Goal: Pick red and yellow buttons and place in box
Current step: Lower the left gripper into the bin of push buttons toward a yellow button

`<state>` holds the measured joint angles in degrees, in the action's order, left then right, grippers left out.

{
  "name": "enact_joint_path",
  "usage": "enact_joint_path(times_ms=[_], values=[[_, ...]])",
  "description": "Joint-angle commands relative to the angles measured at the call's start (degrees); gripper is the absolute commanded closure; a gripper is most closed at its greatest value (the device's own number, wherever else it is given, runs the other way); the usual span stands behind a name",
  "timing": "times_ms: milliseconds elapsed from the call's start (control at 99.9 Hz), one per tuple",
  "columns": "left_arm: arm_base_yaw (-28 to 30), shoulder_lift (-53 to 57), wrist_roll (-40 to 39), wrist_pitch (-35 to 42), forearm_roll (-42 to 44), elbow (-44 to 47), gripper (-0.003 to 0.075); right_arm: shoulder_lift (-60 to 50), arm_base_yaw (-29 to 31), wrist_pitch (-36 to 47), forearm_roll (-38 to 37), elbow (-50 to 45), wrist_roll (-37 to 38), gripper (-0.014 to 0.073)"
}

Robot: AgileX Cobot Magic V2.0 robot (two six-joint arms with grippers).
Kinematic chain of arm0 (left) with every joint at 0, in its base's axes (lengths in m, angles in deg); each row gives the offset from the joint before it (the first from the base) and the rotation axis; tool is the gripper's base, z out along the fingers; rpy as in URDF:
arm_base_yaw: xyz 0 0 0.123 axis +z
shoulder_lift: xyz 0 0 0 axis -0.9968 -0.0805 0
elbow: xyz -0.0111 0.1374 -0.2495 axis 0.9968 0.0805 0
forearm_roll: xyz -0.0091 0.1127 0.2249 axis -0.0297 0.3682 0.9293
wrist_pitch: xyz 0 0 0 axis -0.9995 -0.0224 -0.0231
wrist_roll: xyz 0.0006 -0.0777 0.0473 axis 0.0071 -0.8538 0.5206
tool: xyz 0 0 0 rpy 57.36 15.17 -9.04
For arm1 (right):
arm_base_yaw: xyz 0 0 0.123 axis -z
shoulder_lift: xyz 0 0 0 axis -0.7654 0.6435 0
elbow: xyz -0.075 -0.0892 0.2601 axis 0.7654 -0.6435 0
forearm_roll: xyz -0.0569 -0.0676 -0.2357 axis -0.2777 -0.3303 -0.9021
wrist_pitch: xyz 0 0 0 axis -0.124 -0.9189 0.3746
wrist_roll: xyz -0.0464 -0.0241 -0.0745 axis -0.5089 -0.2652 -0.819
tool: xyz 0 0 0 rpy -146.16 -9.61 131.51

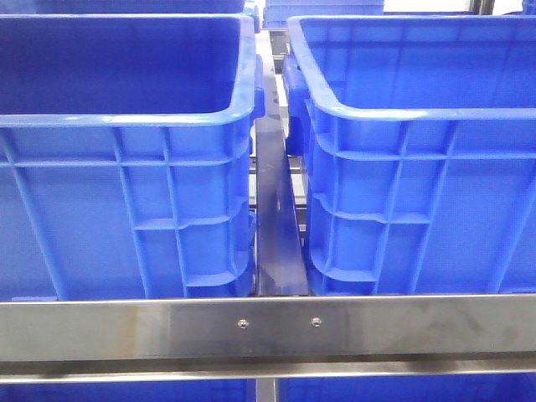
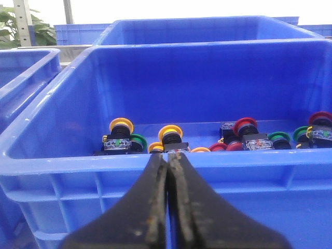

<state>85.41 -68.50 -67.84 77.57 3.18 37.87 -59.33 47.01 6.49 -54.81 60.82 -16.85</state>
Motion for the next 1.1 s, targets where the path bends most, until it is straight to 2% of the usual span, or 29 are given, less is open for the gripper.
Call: enact_joint_path(times_ms=[0, 891, 1091], values=[[0.2, 1.7, -0.3, 4.4, 0.0, 2.9, 0.074, -0.7, 0.3, 4.6, -0.5, 1.6, -0.2, 0.0659], [0.2, 1.7, -0.3, 5.9, 0.0, 2.4, 0.074, -0.7, 0.3, 4.6, -0.5, 1.6, -0.2, 0.0659], [0.2, 1.7, -0.3, 2.1, 0.0, -3.0, 0.074, -0.7, 0.3, 4.6, -0.5, 1.6, -0.2, 0.0659]])
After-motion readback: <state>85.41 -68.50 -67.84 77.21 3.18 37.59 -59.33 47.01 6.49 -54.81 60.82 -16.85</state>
